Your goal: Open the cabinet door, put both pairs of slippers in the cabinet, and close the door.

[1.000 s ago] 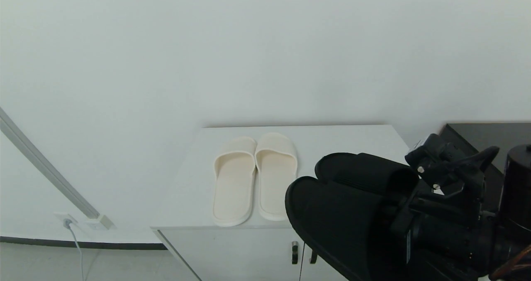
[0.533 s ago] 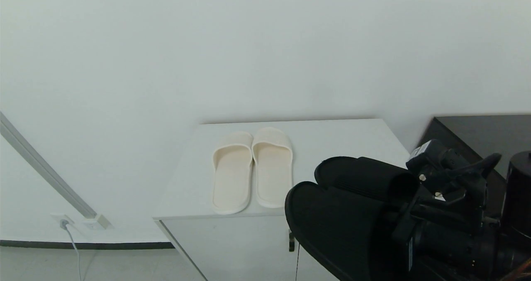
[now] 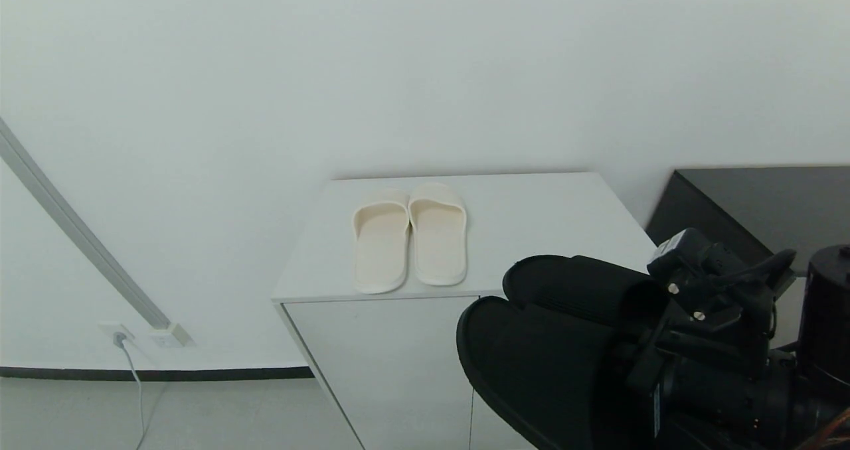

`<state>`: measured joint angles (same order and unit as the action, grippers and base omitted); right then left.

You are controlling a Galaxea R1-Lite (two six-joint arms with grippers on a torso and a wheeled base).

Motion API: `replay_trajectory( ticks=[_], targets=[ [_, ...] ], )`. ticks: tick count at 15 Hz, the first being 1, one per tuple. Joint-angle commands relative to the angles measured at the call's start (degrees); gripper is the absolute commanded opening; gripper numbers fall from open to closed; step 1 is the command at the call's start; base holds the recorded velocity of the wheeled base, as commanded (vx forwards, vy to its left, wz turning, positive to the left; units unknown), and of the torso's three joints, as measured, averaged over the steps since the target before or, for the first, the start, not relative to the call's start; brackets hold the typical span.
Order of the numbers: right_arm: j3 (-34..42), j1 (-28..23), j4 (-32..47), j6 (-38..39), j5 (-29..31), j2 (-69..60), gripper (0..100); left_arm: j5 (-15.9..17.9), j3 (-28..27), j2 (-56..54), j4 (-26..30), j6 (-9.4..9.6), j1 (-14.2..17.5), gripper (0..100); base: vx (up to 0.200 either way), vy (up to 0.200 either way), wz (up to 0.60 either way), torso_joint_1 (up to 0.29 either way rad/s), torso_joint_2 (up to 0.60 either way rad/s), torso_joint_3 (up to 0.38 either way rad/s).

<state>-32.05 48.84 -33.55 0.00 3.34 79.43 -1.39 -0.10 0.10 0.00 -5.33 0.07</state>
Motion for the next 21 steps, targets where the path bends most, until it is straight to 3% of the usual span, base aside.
replay_trajectory(
  ticks=[1,10,17,18,21],
  targets=[
    [0.06,0.03,-0.03,0.0,-0.09,0.11,0,-0.02,0.01,-0.01,0.0,-0.03,0.01,0,0.0,0.0,0.0,0.0,0.0,0.0],
    [1.55,0.12,-0.11,-0.35,-2.37,0.28,0,-0.1,0.01,-0.01,0.0,-0.12,0.01,0,0.0,0.0,0.0,-0.007,0.02,0.011],
    [4.1,0.47,-3.01,-0.62,-4.66,0.2,0,-0.02,0.01,-0.01,0.0,-0.03,0.01,0,0.0,0.0,0.0,-0.198,0.46,0.263],
    [4.19,0.47,-3.1,-0.62,-4.75,0.2,0,-0.02,-0.08,-0.01,0.0,0.05,0.01,100,0.0,0.0,0.0,-0.222,0.55,0.325],
    [4.72,0.91,-3.1,-0.62,-4.75,0.37,0,0.07,0.01,-0.01,0.0,0.14,0.01,100,0.0,0.0,0.0,-0.219,0.54,0.321]
  ],
)
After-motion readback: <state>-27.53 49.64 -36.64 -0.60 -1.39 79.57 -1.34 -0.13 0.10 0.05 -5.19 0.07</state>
